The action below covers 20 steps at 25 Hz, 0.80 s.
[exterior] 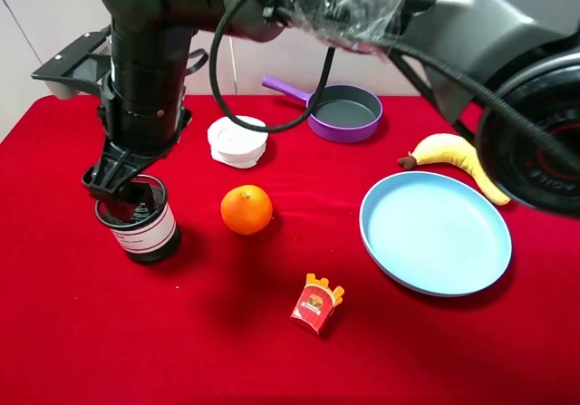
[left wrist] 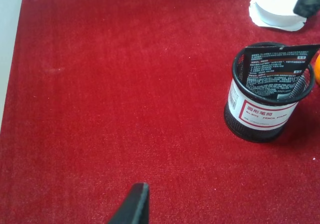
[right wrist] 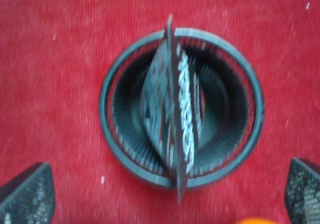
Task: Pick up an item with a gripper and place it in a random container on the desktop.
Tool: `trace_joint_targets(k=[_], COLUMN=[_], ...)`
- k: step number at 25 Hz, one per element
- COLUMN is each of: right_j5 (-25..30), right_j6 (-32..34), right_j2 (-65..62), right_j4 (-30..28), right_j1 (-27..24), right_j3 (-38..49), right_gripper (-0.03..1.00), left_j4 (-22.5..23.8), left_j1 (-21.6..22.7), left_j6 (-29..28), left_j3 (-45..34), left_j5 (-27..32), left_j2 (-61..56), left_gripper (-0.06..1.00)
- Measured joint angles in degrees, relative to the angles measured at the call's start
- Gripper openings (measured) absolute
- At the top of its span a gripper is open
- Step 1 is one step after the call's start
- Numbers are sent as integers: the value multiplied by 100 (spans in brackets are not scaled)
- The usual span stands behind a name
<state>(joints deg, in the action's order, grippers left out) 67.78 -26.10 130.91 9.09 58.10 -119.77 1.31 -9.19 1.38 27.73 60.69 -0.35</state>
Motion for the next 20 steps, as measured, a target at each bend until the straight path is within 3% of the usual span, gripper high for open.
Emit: trace_joint_targets(k=[11,20], right_j5=[200,195], right_j6=[114,172], right_j2=[-572,-1502], right_j4=[-281,-295], right_j1=[0,0], right_j3=[100,1403], right_gripper=[69,69], left_j4=[0,0], left_j1=[0,0], left_j6=[0,0], left_j3=[0,0], left_j5=[0,0], left_j2=[0,0], left_gripper=[99,99])
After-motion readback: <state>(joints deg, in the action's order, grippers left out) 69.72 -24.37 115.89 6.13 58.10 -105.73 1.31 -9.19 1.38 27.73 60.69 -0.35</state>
